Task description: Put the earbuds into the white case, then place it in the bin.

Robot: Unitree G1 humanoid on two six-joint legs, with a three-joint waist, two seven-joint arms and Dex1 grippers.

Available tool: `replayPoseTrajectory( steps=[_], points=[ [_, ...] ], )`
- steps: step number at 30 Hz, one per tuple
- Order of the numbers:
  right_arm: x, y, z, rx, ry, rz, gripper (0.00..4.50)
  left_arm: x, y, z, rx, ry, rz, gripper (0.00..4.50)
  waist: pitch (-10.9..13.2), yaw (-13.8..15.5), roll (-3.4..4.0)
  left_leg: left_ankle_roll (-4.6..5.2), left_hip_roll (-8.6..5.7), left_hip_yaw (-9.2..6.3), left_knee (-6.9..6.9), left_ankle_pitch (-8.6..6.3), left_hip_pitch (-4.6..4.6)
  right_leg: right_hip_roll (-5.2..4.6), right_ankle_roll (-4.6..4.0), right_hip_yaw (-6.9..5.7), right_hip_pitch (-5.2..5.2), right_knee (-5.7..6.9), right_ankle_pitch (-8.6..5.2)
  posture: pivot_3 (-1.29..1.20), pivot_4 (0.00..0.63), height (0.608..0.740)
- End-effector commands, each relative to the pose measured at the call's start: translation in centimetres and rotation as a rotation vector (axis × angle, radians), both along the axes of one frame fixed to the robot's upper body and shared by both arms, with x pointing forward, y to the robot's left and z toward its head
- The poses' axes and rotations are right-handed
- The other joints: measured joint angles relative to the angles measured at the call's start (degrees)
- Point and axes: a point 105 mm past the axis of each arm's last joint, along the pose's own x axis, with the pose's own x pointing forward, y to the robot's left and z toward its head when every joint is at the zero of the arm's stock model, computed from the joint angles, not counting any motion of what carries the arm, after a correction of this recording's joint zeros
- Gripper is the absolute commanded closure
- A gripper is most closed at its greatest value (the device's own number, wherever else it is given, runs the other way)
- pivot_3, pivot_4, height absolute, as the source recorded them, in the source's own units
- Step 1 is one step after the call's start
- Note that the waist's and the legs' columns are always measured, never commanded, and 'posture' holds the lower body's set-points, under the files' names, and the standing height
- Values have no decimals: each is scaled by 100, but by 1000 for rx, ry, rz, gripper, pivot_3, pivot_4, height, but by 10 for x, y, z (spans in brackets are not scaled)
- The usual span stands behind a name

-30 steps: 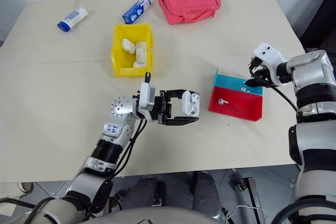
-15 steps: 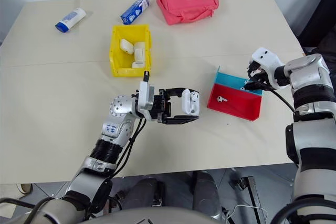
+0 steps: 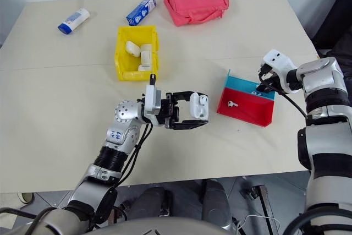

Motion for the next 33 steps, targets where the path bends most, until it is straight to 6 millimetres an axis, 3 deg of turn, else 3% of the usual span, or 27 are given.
replayPoseTrajectory(
  steps=[1, 3, 9, 13, 17, 22, 26, 33],
  points=[
    [2, -1, 9, 9, -27, -4, 4011, -4, -1, 9, -28, -32, -6, 1698, 0, 0, 0, 0, 0, 0, 0, 0, 0, 0, 0, 0, 0, 0, 0, 0, 150, 740],
    [4, -1, 15, 9, -52, 4, 4011, -3, -1, 9, -29, -32, -6, 1698, 0, 0, 0, 0, 0, 0, 0, 0, 0, 0, 0, 0, 0, 1, 0, 0, 150, 740],
    [0, 7, 61, 63, -201, 110, 4011, 0, -2, 7, -26, -26, -10, 1698, 6, 13, 14, 0, -1, 2, 0, 0, 0, 0, 0, 1, -1, 1, 0, 0, 150, 740],
    [-29, 28, 85, 136, -323, 274, 4011, 3, -3, 5, -22, -19, -18, 1698, 5, 62, 13, 0, -1, -4, 2, 0, 1, 2, 1, -4, 5, -1, 0, 0, 150, 740],
    [-64, 55, 104, 321, -444, 368, 4011, 8, -5, 5, -19, -17, -27, 1698, 5, 129, 13, 0, -1, 1, 6, 0, 1, 1, 9, -2, 6, -2, 5, 0, 150, 740],
    [-136, 101, 104, 530, -449, 567, 4011, 13, -10, 10, -20, -21, -52, 1698, 6, 205, 8, -1, 1, -10, 6, -1, 2, 2, 9, -6, 8, -3, 5, 0, 150, 740],
    [-178, 139, 100, 709, -408, 628, 4011, 15, -14, 13, -11, -35, -85, 1698, 6, 205, 5, 2, -2, -6, 7, -3, 2, -2, 8, 2, 8, -5, 6, 0, 150, 740],
    [-189, 161, 108, 869, -446, 600, 4011, 21, -18, 17, -5, -51, -109, 1698, 5, 190, 2, 12, 0, -7, 6, -7, 1, -2, 5, 2, 6, -9, 7, 0, 150, 740]
  ],
)
